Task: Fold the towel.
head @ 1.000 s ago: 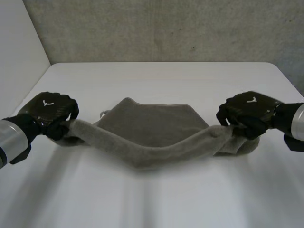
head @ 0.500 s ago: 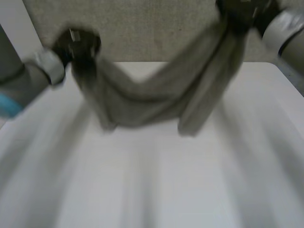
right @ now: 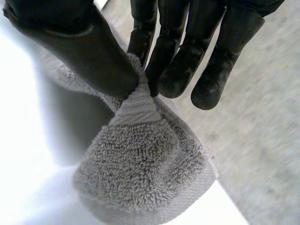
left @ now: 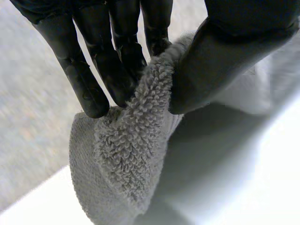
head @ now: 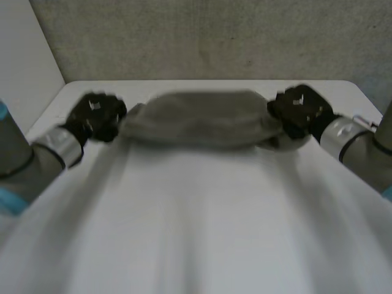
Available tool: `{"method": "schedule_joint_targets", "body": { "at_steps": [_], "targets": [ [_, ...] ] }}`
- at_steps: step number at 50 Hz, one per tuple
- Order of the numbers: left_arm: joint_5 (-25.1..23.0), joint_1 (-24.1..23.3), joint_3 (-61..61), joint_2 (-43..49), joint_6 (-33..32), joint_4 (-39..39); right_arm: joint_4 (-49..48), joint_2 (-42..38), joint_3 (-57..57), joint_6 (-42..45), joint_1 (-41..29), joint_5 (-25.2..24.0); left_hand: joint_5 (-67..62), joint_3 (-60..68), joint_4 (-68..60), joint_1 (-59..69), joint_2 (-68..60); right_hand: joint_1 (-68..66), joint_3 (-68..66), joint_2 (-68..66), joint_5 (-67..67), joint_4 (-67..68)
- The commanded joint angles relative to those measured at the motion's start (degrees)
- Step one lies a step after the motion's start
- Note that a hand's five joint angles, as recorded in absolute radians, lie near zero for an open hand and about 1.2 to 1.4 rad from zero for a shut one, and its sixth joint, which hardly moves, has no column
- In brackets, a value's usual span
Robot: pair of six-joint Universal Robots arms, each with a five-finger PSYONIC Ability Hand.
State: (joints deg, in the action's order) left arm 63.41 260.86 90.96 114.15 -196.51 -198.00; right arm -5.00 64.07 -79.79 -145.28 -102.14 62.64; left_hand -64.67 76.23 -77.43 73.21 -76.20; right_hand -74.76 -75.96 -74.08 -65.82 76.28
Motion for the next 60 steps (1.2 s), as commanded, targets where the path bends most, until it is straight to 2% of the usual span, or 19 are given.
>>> {"method": "schedule_joint_targets", "body": {
  "at_steps": [1,6,7,11,14,20,25,39,45,53,54,55,56,57,58,60],
  "targets": [
    [-1.18,2.37,7.04,-1.30,-3.53,-0.63,2.45,2.20,-4.85,2.37,2.04,0.11,-5.33,3.77,-2.57,6.79,-3.80,-5.24,-4.04,-5.92,-4.18,3.72],
    [-4.33,8.94,10.54,-14.19,-3.27,0.42,9.91,14.74,-4.94,1.67,7.21,-2.07,-5.33,3.77,-2.57,6.79,-3.80,-5.24,-4.04,-5.92,-4.18,3.72],
    [-4.35,8.96,10.55,-14.22,-3.27,0.42,9.92,14.77,-4.94,1.67,7.22,-2.08,-5.33,3.77,-2.57,6.79,-3.80,-5.24,-4.04,-5.92,-4.18,3.72],
    [-8.38,12.03,12.31,-19.04,-2.74,0.51,10.88,16.00,-4.50,0.79,12.04,-7.43,-5.33,3.77,-2.57,6.79,-3.80,-5.24,-4.04,-5.92,-4.18,3.72],
    [-9.62,12.21,13.01,-19.67,-2.30,0.51,11.06,15.39,-4.85,1.40,14.25,-9.55,-5.33,3.77,-2.57,6.79,-3.80,-5.24,-4.04,-5.92,-4.18,3.72],
    [-9.80,12.13,14.60,-18.35,-2.56,0.42,11.50,11.96,-5.29,2.64,14.87,-9.55,-5.33,3.77,-2.57,6.79,-3.80,-5.24,-4.04,-5.92,-4.18,3.72],
    [-9.36,9.59,14.78,-12.82,-3.18,0.51,14.04,10.73,-6.08,7.64,14.78,-8.41,-5.33,3.77,-2.57,6.79,-3.80,-5.24,-4.04,-5.92,-4.18,3.72],
    [-7.86,8.52,6.16,-8.86,-2.65,0.95,13.26,8.26,0.69,4.74,10.47,-6.83,-5.33,3.77,-2.57,6.79,-3.80,-5.24,-4.04,-5.92,-4.18,3.72],
    [-7.51,8.52,5.98,-8.15,-2.74,1.21,13.17,7.30,-2.03,4.13,8.98,-7.27,-5.33,3.77,-2.57,6.79,-3.80,-5.24,-4.04,-5.92,-4.18,3.72],
    [-7.42,8.52,7.92,-4.20,-3.18,1.39,12.73,0.27,-7.22,5.01,8.36,-7.27,-5.33,3.77,-2.57,6.79,-3.80,-5.13,-3.93,-5.81,-4.07,3.61],
    [-7.42,8.52,8.61,-3.85,-3.18,1.30,12.82,-0.52,-7.83,5.01,8.45,-7.27,-5.33,3.77,-2.57,6.79,-3.80,1.86,3.07,1.18,2.93,-3.38],
    [-7.51,8.52,9.40,-3.58,-3.18,1.30,12.82,-0.79,-8.36,5.01,8.54,-7.27,-5.33,3.77,-2.57,6.79,-3.80,14.92,16.13,14.24,15.99,-16.44],
    [-7.51,8.52,9.41,-3.58,-3.18,1.30,12.82,-0.79,-8.36,5.01,8.54,-7.27,-5.33,3.77,-2.57,6.79,-3.80,15.05,16.26,14.37,16.12,-16.57],
    [-7.51,8.52,10.28,-3.32,-3.26,1.30,12.82,-0.61,-8.54,4.83,8.89,-7.01,-5.33,3.77,-2.57,6.79,-3.80,32.04,33.24,31.36,33.10,-33.56],
    [-7.51,8.52,10.29,-3.32,-3.27,1.30,12.91,-0.18,-8.54,4.40,8.98,-6.92,-5.33,3.77,-2.57,6.79,-3.80,38.37,39.57,37.69,39.44,-39.89],
    [-7.60,8.61,11.86,-3.23,-3.35,1.30,13.08,0.26,-8.28,3.96,8.89,-6.83,-5.33,3.77,-2.57,6.79,-3.80,40.77,41.97,40.08,41.83,-42.29]
  ]
}}
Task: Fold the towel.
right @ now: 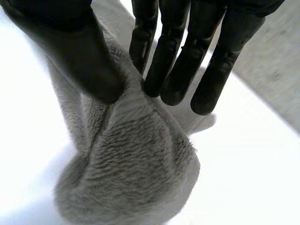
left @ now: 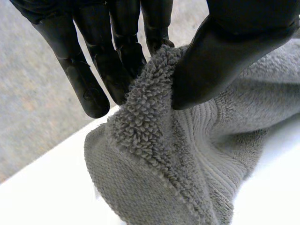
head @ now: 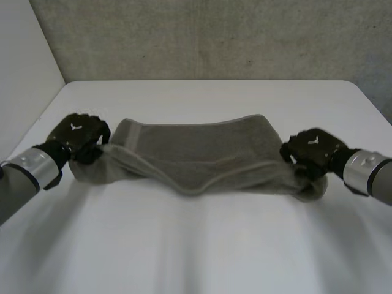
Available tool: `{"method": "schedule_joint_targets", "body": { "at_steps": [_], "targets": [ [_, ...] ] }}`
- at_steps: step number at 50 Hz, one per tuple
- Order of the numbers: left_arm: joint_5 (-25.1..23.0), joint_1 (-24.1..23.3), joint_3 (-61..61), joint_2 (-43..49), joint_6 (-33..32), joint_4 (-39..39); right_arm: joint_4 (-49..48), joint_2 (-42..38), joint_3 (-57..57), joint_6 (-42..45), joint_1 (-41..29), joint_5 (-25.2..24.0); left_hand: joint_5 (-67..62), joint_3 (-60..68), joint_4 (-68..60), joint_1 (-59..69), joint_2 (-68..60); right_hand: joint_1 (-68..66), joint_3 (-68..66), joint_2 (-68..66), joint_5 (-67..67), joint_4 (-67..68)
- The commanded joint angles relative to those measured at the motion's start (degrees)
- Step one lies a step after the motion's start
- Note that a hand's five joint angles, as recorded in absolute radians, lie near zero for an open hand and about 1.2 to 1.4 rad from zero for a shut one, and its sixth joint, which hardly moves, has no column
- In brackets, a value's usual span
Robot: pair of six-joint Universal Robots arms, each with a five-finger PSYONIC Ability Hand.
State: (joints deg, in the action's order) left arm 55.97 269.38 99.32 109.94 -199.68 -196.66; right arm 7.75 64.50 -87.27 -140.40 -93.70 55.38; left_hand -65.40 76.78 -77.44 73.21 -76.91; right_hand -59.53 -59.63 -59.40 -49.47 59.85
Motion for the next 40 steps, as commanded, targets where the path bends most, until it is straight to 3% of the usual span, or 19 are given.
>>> {"method": "schedule_joint_targets", "body": {
  "at_steps": [1,4,6,9,11,17,22,28,40],
  "targets": [
    [-0.16,0.09,3.51,0.98,-0.19,-0.04,0.33,-0.16,-0.80,-0.93,0.45,0.43,-4.60,3.22,-2.56,6.79,-3.09,25.56,25.66,25.43,25.50,-25.88],
    [-0.43,0.18,4.66,0.63,-0.19,-0.13,0.24,2.04,-0.36,-2.60,0.45,1.13,1.44,-2.82,3.47,0.76,2.94,34.14,34.24,34.01,34.08,-34.46],
    [-0.25,0.35,5.62,0.28,-0.71,-0.04,0.24,4.31,-0.27,-6.53,0.45,2.36,18.68,-20.06,20.71,-16.48,20.19,36.66,36.76,36.53,36.60,-36.98],
    [-0.25,0.44,6.06,0.19,-1.07,0.05,0.24,5.03,-0.36,-8.75,0.45,2.72,25.83,-27.21,27.86,-23.63,27.33,36.83,36.94,36.70,36.77,-37.15],
    [-0.25,0.70,6.76,0.10,-2.03,0.05,0.16,5.38,-0.36,-12.07,0.62,3.07,38.72,-40.10,40.76,-36.53,40.23,38.84,38.94,38.71,38.78,-39.16],
    [-0.16,0.79,7.47,-0.16,-3.09,0.40,0.24,5.55,0.08,-15.69,0.80,3.59,44.50,-45.88,46.53,-42.30,46.01,39.19,39.29,39.06,39.13,-39.51],
    [-0.34,1.84,8.70,-4.81,-3.09,2.50,2.78,5.99,2.09,-19.20,0.62,4.12,63.98,-65.36,66.02,-61.79,65.49,39.02,39.12,38.89,38.96,-39.34],
    [-0.96,2.37,9.31,-7.72,-2.91,3.74,7.63,4.59,5.79,-19.56,0.89,4.21,64.18,-65.56,66.21,-61.98,65.69,40.03,40.13,39.90,39.97,-40.35],
    [-0.78,4.22,5.20,-8.69,-2.39,8.30,17.11,-6.91,21.86,-18.77,0.80,7.81,64.35,-65.73,66.38,-62.15,65.86,40.70,40.80,40.57,40.64,-41.02]
  ]
}}
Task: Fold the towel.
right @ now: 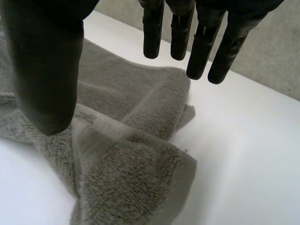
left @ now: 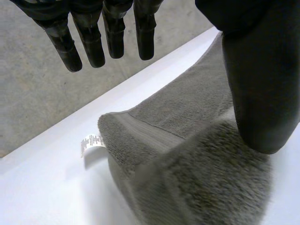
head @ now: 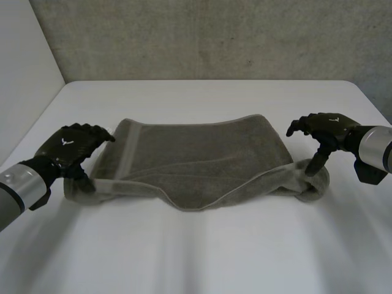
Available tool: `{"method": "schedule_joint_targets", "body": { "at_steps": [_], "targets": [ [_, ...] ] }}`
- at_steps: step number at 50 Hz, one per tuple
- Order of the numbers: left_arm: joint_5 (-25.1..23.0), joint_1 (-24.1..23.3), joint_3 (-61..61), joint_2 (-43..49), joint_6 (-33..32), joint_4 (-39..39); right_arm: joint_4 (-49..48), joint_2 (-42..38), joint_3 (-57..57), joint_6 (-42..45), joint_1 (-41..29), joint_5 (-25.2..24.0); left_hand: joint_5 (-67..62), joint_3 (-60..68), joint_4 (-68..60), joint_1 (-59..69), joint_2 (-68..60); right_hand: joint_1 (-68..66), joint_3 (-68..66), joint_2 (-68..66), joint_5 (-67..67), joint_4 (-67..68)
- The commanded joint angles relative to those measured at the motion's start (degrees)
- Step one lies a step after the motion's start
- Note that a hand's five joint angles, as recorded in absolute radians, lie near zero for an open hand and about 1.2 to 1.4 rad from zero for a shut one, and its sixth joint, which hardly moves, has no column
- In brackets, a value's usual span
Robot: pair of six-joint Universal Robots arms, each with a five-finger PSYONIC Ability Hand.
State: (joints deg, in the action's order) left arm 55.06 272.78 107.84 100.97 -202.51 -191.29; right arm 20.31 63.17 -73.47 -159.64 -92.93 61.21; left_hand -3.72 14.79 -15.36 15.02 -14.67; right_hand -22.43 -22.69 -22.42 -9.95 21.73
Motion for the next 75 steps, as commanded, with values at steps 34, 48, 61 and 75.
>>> {"method": "schedule_joint_targets", "body": {
  "at_steps": [34,48,61,75],
  "targets": [
    [0.31,5.22,-2.99,0.28,-0.34,25.79,16.25,-9.82,11.51,12.68,1.00,2.42,-3.22,2.16,-1.58,1.92,-2.28,9.32,9.58,9.31,6.84,-8.61],
    [0.93,4.52,4.22,-0.33,-0.43,18.67,11.50,-9.90,8.35,12.77,1.09,1.98,-11.13,10.06,-9.49,9.83,-10.18,7.97,8.23,7.96,5.49,-7.27],
    [4.79,4.17,8.34,-0.24,-7.54,16.74,9.39,-10.34,7.56,12.77,1.09,1.89,-13.48,12.42,-11.84,12.18,-12.54,7.97,8.23,7.96,5.49,-7.27],
    [5.59,4.17,9.32,3.18,-9.92,13.75,6.85,-10.26,5.80,12.68,1.09,1.89,-23.18,22.11,-21.54,21.88,-22.23,6.47,6.73,6.45,3.98,-5.76]
  ]
}}
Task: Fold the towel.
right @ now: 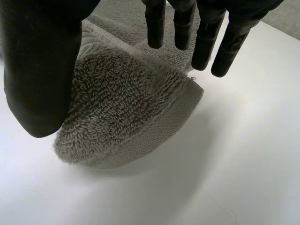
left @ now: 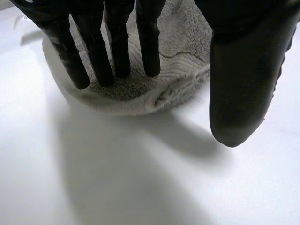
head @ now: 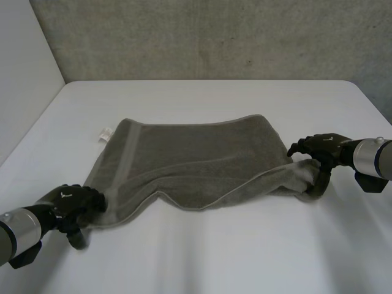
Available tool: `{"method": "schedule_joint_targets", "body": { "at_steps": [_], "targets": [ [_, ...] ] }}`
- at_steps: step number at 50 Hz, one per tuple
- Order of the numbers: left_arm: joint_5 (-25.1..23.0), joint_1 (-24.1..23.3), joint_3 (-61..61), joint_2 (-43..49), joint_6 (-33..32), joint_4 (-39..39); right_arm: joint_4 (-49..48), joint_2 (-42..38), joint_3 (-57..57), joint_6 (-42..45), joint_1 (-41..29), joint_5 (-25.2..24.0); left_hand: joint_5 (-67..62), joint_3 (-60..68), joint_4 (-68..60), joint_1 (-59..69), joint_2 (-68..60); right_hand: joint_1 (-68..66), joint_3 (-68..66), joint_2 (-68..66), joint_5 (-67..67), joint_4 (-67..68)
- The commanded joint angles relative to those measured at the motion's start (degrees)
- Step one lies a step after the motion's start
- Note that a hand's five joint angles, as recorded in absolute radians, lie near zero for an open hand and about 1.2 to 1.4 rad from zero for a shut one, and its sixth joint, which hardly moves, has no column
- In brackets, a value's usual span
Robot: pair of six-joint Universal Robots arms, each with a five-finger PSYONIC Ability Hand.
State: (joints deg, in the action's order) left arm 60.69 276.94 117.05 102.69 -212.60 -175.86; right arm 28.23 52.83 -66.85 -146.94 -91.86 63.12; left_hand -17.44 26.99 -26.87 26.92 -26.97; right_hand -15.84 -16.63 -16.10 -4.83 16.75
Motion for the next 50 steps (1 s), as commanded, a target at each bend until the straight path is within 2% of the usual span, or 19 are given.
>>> {"method": "schedule_joint_targets", "body": {
  "at_steps": [1,2,4,5,7,10,15,22,26,43,50],
  "targets": [
    [0.04,0.00,0.11,1.55,0.26,-2.55,-1.24,-0.01,-1.00,-0.01,0.02,-0.01,-19.01,19.47,-19.58,19.53,-19.48,-0.63,0.16,-0.37,-1.64,-0.28],
    [0.04,0.00,0.11,1.55,0.26,-2.56,-1.25,-0.01,-1.00,-0.01,0.02,-0.01,-19.11,19.56,-19.68,19.63,-19.58,-0.64,0.16,-0.37,-1.65,-0.27],
    [0.04,0.00,0.02,1.46,0.43,-4.30,-1.51,-0.09,-1.17,-0.18,0.02,-0.01,-37.20,37.65,-37.77,37.72,-37.67,-1.47,-0.68,-1.21,-2.48,0.56],
    [0.04,0.00,0.02,1.46,0.43,-4.31,-1.51,-0.09,-1.18,-0.19,0.02,-0.01,-37.27,37.73,-37.85,37.79,-37.74,-1.48,-0.69,-1.21,-2.49,0.57],
    [0.04,0.00,-0.06,1.37,0.52,-5.19,-2.12,-0.09,-1.44,-0.54,0.02,-0.01,-52.48,52.93,-53.05,53.00,-52.95,-4.65,-3.86,-4.39,-5.66,3.74],
    [-0.13,0.00,-0.50,1.37,0.87,-5.19,-3.17,-0.01,-1.61,-0.89,0.02,-0.01,-52.56,53.01,-53.13,53.08,-53.03,-10.03,-9.24,-9.77,-11.04,9.12],
    [-0.31,-0.17,-0.85,0.50,0.87,-5.19,-3.97,0.26,-1.61,-1.15,0.02,0.07,-52.56,53.01,-53.13,53.08,-53.03,-11.74,-10.95,-11.47,-12.75,10.83],
    [-0.66,-0.35,-1.03,-2.31,1.40,-5.19,-4.06,0.35,-0.48,-1.24,0.02,0.25,-52.56,53.01,-53.13,53.08,-53.03,-4.01,-3.22,-3.74,-5.02,3.10],
    [-0.75,-0.08,-1.12,-3.20,1.58,-5.10,-4.06,-0.09,1.29,-1.24,0.02,0.51,-52.56,53.01,-53.13,53.08,-53.03,-4.34,-3.55,-4.07,-5.35,3.43],
    [-0.83,0.44,-2.97,-6.98,5.18,-5.37,3.24,-6.60,10.34,-3.35,-0.07,-0.54,-52.56,53.01,-53.13,53.08,-53.03,-6.02,-5.23,-5.75,-7.03,5.11],
    [-0.83,0.44,-3.49,-6.80,5.35,-5.63,7.27,-7.74,10.52,-3.35,-0.77,-3.08,-52.56,53.01,-53.13,53.08,-53.03,-8.53,-7.74,-8.26,-9.54,7.62]
  ]
}}
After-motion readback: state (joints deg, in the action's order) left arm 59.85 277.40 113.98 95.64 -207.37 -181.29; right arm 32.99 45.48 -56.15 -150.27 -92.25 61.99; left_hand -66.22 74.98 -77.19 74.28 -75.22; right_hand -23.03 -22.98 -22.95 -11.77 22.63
